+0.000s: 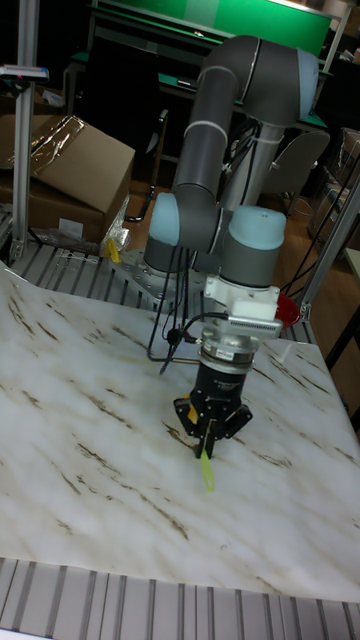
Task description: Scrub the table with a brush
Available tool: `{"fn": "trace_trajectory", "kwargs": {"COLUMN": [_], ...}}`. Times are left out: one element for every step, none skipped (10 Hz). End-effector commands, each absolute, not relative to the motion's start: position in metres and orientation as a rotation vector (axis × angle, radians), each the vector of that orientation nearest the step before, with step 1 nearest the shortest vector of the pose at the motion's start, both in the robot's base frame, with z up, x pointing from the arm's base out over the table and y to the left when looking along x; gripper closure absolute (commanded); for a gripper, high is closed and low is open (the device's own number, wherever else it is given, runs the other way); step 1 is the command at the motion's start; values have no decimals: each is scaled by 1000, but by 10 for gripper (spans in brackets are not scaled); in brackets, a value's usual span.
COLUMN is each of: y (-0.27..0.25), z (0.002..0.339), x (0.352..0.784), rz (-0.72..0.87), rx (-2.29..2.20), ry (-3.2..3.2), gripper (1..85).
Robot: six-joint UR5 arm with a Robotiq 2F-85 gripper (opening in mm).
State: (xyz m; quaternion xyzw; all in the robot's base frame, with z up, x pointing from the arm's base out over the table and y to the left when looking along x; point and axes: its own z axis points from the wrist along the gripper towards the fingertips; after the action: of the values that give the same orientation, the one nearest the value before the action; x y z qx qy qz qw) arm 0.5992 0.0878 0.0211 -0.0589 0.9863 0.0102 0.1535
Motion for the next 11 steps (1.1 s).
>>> {"fn": "trace_trajectory", "kwargs": {"y": [45, 25, 12, 3, -4, -19, -24, -27, -22, -24, -25], "z": [18, 17, 18, 17, 17, 24, 31, 36, 36, 36, 35], "x": [623, 625, 623, 614, 600, 577, 560, 552, 547, 546, 548], "rz": [-61, -100, -121, -126, -118, -159, -161, -168, -136, -148, -159], "rx": [-323, -384, -420, -432, -400, -363, -343, -342, -322, -309, -308], "ry": [2795, 2790, 2796, 2812, 2848, 2919, 2964, 2975, 2985, 2994, 2999], "gripper": [847, 847, 847, 847, 843, 843, 843, 843, 843, 843, 843]}}
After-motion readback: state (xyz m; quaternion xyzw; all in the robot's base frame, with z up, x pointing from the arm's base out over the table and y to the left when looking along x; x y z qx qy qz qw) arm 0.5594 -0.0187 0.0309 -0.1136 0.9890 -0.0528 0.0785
